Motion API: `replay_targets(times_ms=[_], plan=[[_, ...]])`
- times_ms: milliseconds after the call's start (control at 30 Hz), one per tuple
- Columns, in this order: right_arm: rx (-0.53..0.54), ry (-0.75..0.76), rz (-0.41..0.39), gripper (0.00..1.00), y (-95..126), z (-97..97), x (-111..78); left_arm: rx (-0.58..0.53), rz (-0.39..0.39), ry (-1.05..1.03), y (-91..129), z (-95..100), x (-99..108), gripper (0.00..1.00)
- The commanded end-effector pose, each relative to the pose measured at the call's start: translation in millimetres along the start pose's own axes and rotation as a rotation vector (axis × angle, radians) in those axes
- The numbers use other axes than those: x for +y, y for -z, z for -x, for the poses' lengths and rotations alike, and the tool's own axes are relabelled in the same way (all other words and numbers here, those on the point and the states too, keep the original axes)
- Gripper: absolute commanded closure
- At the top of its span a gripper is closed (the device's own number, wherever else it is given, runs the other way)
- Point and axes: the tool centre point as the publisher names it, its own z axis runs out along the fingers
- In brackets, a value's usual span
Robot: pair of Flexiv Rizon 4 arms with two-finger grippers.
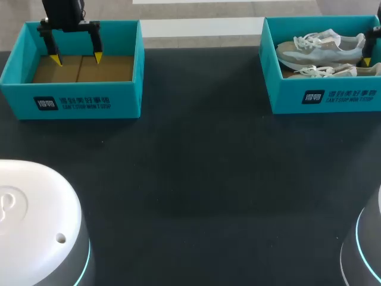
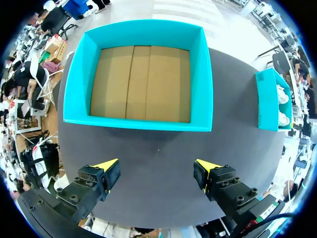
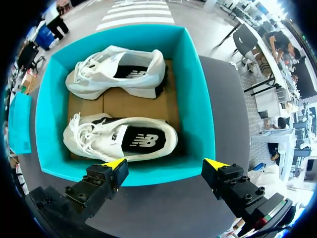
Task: Take the shoe out of the shoebox, open the shoe tongue, remove and reinsert the insole, then place the shoe into the shoebox
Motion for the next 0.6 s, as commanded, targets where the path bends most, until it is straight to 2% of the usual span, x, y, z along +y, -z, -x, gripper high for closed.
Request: replay_targets(times_ms=[33, 200, 300, 433, 533, 600], plan=[[0.048, -0.021, -0.004, 0.0, -17, 3.1, 8.0, 0.0, -0.001, 0.0, 0, 0.4, 0, 0.0], [0.046, -0.039, 0.007, 0.0, -35, 6.1, 14.9, 0.0, -0.001, 0.0, 0, 0.4, 0, 0.0], [0.029, -0.044, 0.015, 0.05, -44, 9.1, 18.2, 0.0, -0.001, 0.0, 0, 0.4, 0, 0.0], [0.02, -0.044, 0.018, 0.06, -50, 11.7, 22.3, 0.0, -0.001, 0.0, 0, 0.4, 0, 0.0], [0.02, -0.048, 0.022, 0.16, -55, 14.2, 24.7, 0.0, -0.001, 0.0, 0, 0.4, 0, 0.0], [0.025, -0.047, 0.022, 0.19, -60, 15.2, 25.4, 0.0, -0.001, 0.0, 0, 0.4, 0, 0.0]])
